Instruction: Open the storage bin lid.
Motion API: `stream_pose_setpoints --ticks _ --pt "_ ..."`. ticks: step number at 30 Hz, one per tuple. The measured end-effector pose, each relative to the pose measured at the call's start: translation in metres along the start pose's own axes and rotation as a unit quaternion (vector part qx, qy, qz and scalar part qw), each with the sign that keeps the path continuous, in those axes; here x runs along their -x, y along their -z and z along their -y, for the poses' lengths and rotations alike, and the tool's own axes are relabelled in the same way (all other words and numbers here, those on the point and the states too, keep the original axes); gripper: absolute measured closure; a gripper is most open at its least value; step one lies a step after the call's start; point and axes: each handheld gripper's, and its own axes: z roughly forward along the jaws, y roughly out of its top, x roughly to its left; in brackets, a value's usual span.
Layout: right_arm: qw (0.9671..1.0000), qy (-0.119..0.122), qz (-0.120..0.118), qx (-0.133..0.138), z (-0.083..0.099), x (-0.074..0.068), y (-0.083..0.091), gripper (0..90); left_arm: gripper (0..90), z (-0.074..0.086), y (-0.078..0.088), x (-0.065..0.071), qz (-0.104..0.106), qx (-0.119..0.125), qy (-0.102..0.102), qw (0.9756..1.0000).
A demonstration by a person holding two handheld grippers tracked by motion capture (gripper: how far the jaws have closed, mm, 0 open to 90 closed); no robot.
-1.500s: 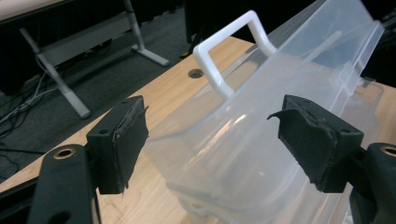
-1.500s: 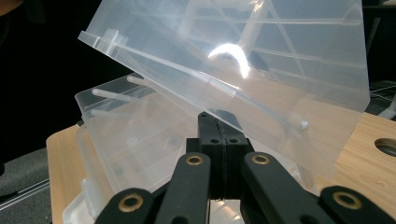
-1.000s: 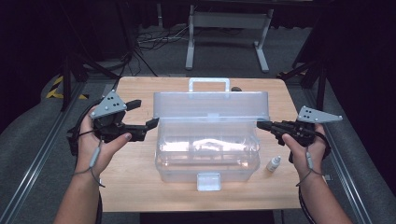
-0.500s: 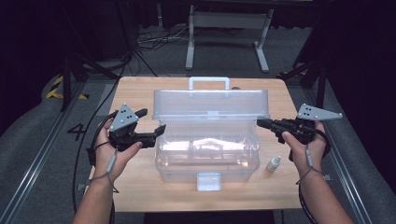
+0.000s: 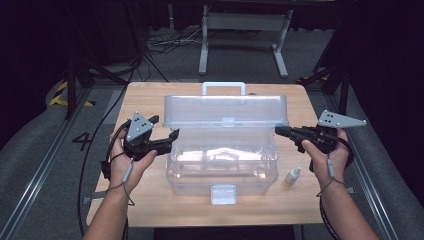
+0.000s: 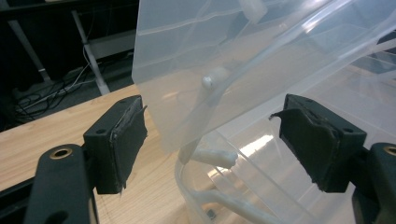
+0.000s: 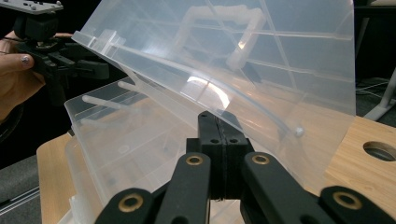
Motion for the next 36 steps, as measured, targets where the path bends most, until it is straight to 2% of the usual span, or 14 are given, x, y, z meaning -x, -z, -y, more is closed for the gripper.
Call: stream_pose_setpoints --ticks 6,9,11,14,15,17,21,24,25,26,28,30,34,36 --pt "1.0000 -0.001 0.002 0.001 -0.002 0.001 -0.001 90.0 24.8 0.003 -0.001 0.001 -0.011 0.003 0.006 0.9999" --pt "1.0000 -0.002 0.004 0.005 -0.003 0.002 -0.002 90.0 27.0 0.003 -0.003 0.002 -0.020 0.005 0.019 0.9996" --pt "1.0000 -0.004 0.006 0.005 -0.004 0.002 -0.002 90.0 32.2 0.003 -0.006 0.004 -0.027 0.006 0.019 0.9994" --pt "1.0000 -0.005 0.006 0.005 -0.004 0.002 -0.002 90.0 34.0 0.002 -0.009 0.005 -0.047 -0.006 0.007 0.9989" --pt "1.0000 -0.005 0.007 0.005 -0.004 0.002 -0.002 90.0 39.2 0.001 -0.011 0.006 -0.054 -0.011 0.021 0.9983" --pt "0.9999 -0.005 0.007 0.005 -0.004 0.002 -0.002 90.0 41.0 -0.001 -0.012 0.006 -0.045 -0.004 0.033 0.9984" --pt "0.9999 -0.006 0.006 0.005 -0.004 0.002 -0.002 90.0 46.6 -0.003 -0.014 0.008 -0.056 0.007 0.028 0.9980" --pt "1.0000 -0.007 0.006 0.005 -0.004 0.002 -0.002 90.0 46.3 -0.007 -0.015 0.010 -0.053 0.017 0.032 0.9979" --pt "0.9999 -0.006 0.005 0.006 -0.004 0.002 -0.002 90.0 45.6 -0.009 -0.016 0.011 -0.048 0.011 0.041 0.9979" --pt "1.0000 -0.006 0.005 0.005 -0.004 0.003 -0.002 90.0 45.1 -0.009 -0.016 0.012 -0.049 0.013 0.040 0.9979" --pt "0.9999 -0.007 0.006 0.005 -0.004 0.003 -0.002 90.0 45.4 -0.010 -0.018 0.013 -0.060 0.016 0.029 0.9977" --pt "0.9999 -0.007 0.006 0.006 -0.004 0.002 -0.003 90.0 46.2 -0.011 -0.020 0.014 -0.066 0.012 0.028 0.9973" --pt "0.9999 -0.007 0.007 0.005 -0.004 0.002 -0.002 90.0 46.3 -0.012 -0.027 0.012 -0.087 0.025 0.039 0.9951" --pt "0.9999 -0.007 0.006 0.005 -0.004 0.002 -0.002 90.0 47.0 -0.013 -0.028 0.011 -0.093 0.021 0.041 0.9946"
